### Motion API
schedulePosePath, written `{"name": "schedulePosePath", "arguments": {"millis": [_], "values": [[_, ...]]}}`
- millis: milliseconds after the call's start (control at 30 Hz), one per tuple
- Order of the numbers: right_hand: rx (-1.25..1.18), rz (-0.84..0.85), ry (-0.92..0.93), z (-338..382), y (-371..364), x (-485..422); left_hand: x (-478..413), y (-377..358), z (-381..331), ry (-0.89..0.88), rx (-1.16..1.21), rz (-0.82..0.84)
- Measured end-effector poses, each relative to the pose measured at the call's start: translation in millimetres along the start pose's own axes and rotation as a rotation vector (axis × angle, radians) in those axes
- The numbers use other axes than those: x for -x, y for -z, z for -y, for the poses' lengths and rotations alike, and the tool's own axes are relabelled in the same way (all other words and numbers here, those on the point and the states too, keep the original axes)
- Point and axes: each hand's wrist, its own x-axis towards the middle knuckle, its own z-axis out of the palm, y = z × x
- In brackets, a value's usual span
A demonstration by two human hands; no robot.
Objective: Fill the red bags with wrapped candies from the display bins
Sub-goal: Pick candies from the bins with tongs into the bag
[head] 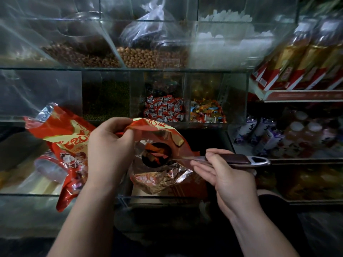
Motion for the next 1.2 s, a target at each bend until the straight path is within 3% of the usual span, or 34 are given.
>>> {"name": "schedulePosePath", "arguments": {"millis": [167,367,500,800,1000,1200], "values": [[0.005,0.023,0.049,5.0,2.2,4.6,3.9,-4.9,11.9,-0.070,0.035,-0.024],[0.037,0.051,0.071,17.1,4.7,2.8,19.4,-35.2,30.2,-0.402,0.058,0.328],[0.075,0.071,0.047,14.8,12.2,0.6,30.3,-61.1,41.3,-0.339,0.042,0.469],[-0.007,-0.130,0.079,33.5,49.7,-15.5,27.5,-76.0,24.2,-0.187,0.015,0.430],[-0.037,-0.269,0.080,53.5,89.1,-29.2,34.0,-83.8,12.7,-0.218,-0.084,0.491],[0.024,-0.252,0.086,73.3,120.7,-28.6,50.2,-95.1,-13.9,-0.352,-0.244,0.470]]}}
